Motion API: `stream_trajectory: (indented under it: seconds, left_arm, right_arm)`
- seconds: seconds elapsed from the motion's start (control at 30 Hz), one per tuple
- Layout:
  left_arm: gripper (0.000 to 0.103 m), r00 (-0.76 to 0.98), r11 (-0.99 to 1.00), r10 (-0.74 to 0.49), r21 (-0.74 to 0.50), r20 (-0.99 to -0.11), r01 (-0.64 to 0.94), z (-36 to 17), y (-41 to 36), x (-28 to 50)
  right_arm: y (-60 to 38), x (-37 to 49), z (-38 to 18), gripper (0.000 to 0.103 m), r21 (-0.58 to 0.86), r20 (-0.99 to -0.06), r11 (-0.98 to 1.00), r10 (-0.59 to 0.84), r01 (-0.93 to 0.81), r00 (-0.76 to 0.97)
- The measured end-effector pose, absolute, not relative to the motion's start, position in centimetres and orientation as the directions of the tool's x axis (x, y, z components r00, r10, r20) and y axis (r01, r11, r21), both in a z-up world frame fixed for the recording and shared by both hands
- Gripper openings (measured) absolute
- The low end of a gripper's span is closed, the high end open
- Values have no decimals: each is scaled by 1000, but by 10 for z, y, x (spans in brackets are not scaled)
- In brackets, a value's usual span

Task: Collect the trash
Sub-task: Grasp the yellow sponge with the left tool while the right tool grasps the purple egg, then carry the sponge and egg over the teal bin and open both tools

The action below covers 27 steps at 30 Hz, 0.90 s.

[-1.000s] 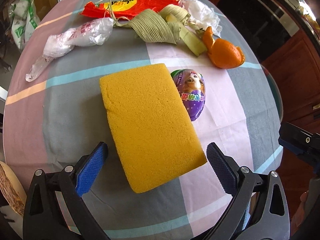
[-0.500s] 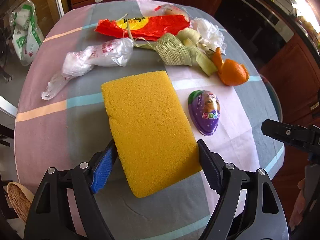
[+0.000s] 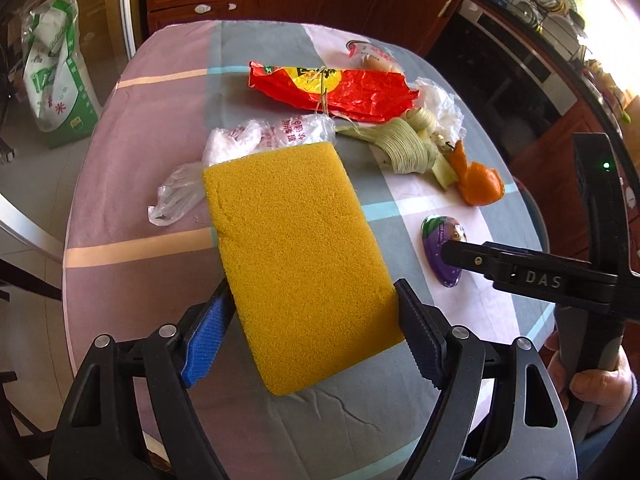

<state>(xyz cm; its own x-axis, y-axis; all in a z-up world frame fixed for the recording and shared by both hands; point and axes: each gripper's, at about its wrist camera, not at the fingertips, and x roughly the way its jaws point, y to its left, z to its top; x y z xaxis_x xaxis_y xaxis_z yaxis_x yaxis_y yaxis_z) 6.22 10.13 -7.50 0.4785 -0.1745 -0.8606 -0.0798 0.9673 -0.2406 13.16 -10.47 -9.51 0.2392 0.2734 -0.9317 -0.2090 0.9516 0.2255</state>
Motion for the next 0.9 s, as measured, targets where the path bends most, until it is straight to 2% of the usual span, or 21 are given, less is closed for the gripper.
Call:
stream_trajectory:
  seconds: [0.1,0.13,0.2,0.47,0.9]
  left_arm:
    - [80,475,966,-191,-251,-859,-66,-76,103,65]
    - [80,474,965,-194,-253,-859,-64,-76,103,66]
    - [80,475,965,-198,-255,-858,-59,-76,102,66]
    - [80,473,968,-204,-248,-857,-31,-72,91,73]
    - [80,482,978,-207,-192,-852,80,-44,28,103]
  right_arm:
    - [-98,135,-102,65,193,-941,956,244,-222,234]
    - [-95,136,-105,54,172,-946,958,226,-231,233]
    - [-91,134,-102,41,132,-944,957,201,-257,261]
    - [-110,136,-83,41,233,-925,943,290,-237,246]
    - [-197,152,-38,41,351,-852,927,375,-133,367]
